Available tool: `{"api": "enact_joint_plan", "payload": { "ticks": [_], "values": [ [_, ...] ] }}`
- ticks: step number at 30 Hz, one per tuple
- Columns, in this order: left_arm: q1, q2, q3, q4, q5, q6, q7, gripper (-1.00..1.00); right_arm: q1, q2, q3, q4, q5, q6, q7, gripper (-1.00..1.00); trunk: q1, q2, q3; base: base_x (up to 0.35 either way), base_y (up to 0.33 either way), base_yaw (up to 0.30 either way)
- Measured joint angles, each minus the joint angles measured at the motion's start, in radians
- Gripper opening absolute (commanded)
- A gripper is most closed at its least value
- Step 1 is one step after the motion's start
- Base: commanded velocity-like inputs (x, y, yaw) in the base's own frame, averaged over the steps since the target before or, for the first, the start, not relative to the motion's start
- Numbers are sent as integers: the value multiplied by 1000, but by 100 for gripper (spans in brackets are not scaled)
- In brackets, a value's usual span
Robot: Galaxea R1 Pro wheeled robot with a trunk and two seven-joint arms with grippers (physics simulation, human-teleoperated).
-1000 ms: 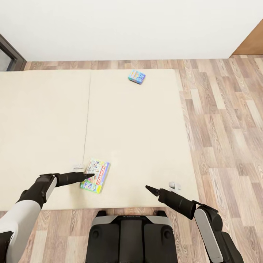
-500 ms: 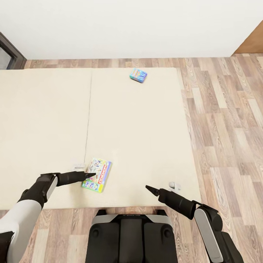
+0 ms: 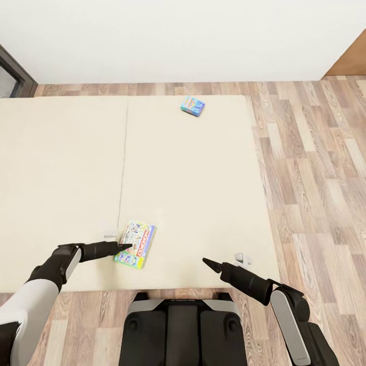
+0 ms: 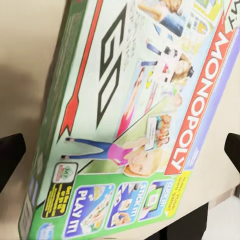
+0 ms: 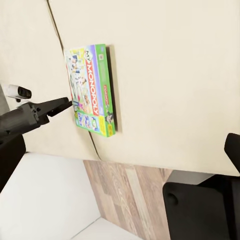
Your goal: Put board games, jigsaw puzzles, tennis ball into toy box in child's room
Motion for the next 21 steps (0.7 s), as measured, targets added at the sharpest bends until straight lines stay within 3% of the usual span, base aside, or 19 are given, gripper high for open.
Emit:
{"api": "enact_joint_plan", "payload": {
  "ticks": [21],
  "values": [
    [0,0,-1,0,-1,0,3,100,0,0,0,1,0,0,0,100,0,0,1,0,0,0]
  ]
}}
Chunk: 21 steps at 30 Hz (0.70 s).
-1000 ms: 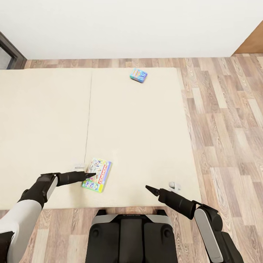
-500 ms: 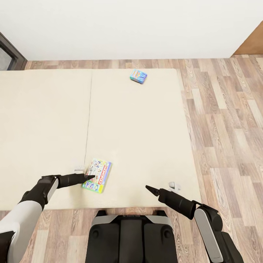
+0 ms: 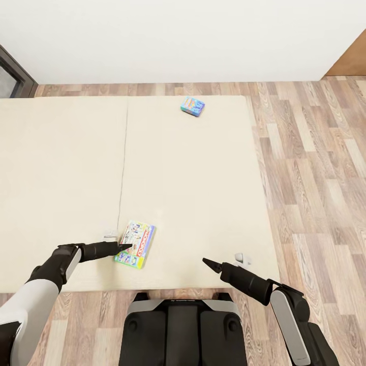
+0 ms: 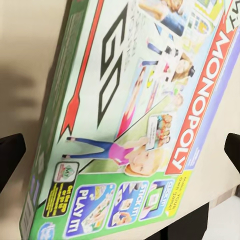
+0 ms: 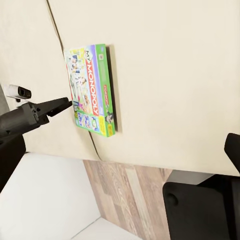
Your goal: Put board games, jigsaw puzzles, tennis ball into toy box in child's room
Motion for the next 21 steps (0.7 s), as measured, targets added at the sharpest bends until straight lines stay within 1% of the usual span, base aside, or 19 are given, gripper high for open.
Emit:
{"api": "enact_joint_plan", "payload": {
  "ticks": [2,8,21],
  "values": [
    [0,-1,0,0,0,0,1,100,0,0,0,0,0,0,0,100,0,0,0,0,-45,0],
    [0,-2,0,0,0,0,2,100,0,0,0,0,0,0,0,100,0,0,0,0,-173,0],
    [0,-2,0,0,0,0,2,100,0,0,0,5,0,0,0,100,0,0,0,0,-32,0]
  ]
}}
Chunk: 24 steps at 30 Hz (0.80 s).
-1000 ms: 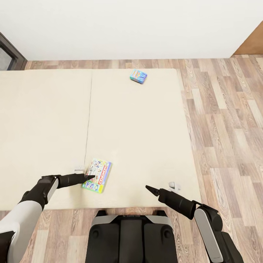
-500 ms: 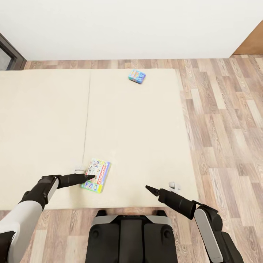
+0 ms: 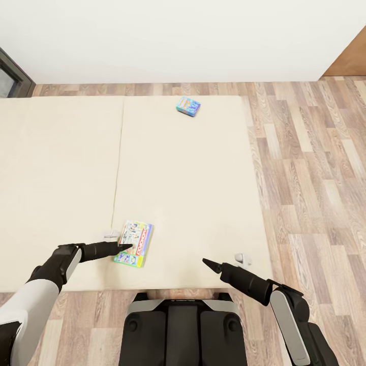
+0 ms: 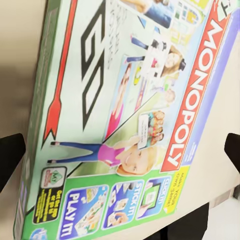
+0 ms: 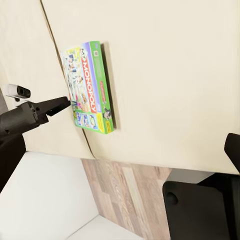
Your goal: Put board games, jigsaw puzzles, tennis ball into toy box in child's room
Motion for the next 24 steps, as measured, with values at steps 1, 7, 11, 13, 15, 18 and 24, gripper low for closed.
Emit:
{"api": "enact_joint_plan", "payload": {
  "ticks": [1,7,11,13,15,18,24],
  "values": [
    [0,0,0,0,-1,-1,0,100,0,0,0,0,0,0,0,100,0,0,0,0,-175,0],
    [0,0,0,0,0,0,0,100,0,0,0,1,0,0,0,100,0,0,0,0,-183,0],
    [0,0,-1,0,0,0,0,100,0,0,0,1,0,0,0,100,0,0,0,0,-57,0],
    [0,-1,-1,0,0,0,0,100,0,0,0,1,0,0,0,100,0,0,0,0,-189,0],
    [0,-1,-1,0,0,0,0,100,0,0,0,1,0,0,0,100,0,0,0,0,-238,0],
    [0,0,-1,0,0,0,0,100,0,0,0,1,0,0,0,100,0,0,0,0,-115,0],
    [0,-1,-2,0,0,0,0,100,0,0,0,1,0,0,0,100,0,0,0,0,-185,0]
  ]
}}
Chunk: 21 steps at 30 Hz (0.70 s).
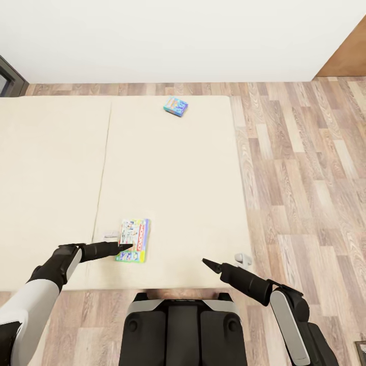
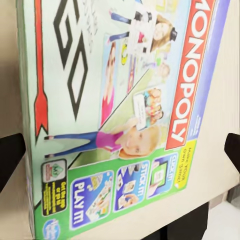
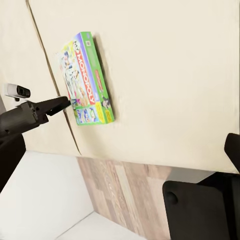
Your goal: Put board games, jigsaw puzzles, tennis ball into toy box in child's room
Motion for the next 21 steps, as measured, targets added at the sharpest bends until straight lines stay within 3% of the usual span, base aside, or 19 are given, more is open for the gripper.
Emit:
{"api": "enact_joint_plan", "payload": {
  "ticks": [21],
  "values": [
    [0,0,0,0,0,0,0,100,0,0,1,1,0,0,0,100,0,0,0,-10,-177,0]
  ]
}}
